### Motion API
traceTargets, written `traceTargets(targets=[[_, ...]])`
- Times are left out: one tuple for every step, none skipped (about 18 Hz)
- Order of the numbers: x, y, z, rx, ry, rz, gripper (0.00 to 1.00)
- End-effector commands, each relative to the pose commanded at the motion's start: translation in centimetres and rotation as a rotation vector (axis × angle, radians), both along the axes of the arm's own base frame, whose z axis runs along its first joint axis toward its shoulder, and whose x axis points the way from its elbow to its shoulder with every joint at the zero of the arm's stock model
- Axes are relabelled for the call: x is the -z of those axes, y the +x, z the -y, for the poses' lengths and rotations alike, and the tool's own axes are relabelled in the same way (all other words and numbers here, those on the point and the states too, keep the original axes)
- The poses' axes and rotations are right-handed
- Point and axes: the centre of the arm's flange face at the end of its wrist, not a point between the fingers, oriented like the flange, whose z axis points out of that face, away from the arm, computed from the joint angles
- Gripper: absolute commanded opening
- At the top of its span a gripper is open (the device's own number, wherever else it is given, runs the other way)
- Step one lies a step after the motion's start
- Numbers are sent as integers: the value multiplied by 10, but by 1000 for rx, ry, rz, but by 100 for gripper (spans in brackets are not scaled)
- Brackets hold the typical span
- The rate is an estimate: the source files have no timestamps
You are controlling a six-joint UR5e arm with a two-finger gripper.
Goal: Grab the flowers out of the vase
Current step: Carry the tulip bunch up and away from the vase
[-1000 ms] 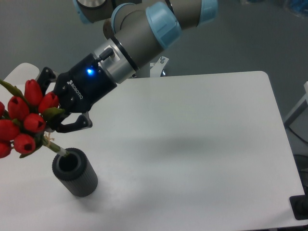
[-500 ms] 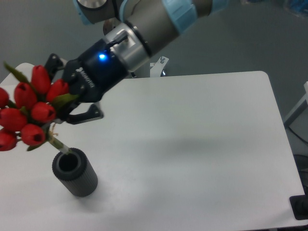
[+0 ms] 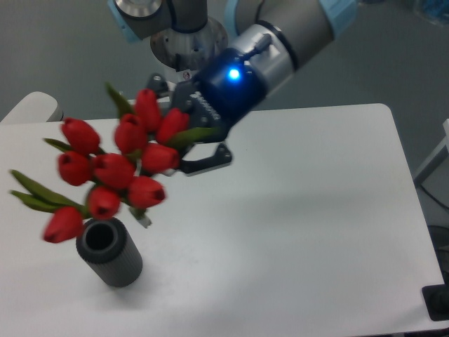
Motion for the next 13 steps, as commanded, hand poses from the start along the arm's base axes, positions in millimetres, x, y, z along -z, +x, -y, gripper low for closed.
traceTargets(targets=[[2, -7, 4, -8, 5, -9, 38], [7, -16, 10, -21, 5, -10, 38], [11, -22, 13, -27, 6, -8, 38], [14, -27, 16, -32, 8, -8, 38], [16, -33, 20, -41, 9, -11, 38], [21, -40, 22, -45, 13, -22, 38], [22, -41, 22, -43, 19, -36, 38], [24, -42, 23, -43, 19, -41, 38], [28, -44, 23, -44, 17, -39, 38], [31, -46, 22, -42, 18, -43, 38], [34, -48, 22, -41, 20, -50, 38], [37, -50, 22, -42, 20, -52, 38], [39, -52, 23, -45, 18, -48, 38]])
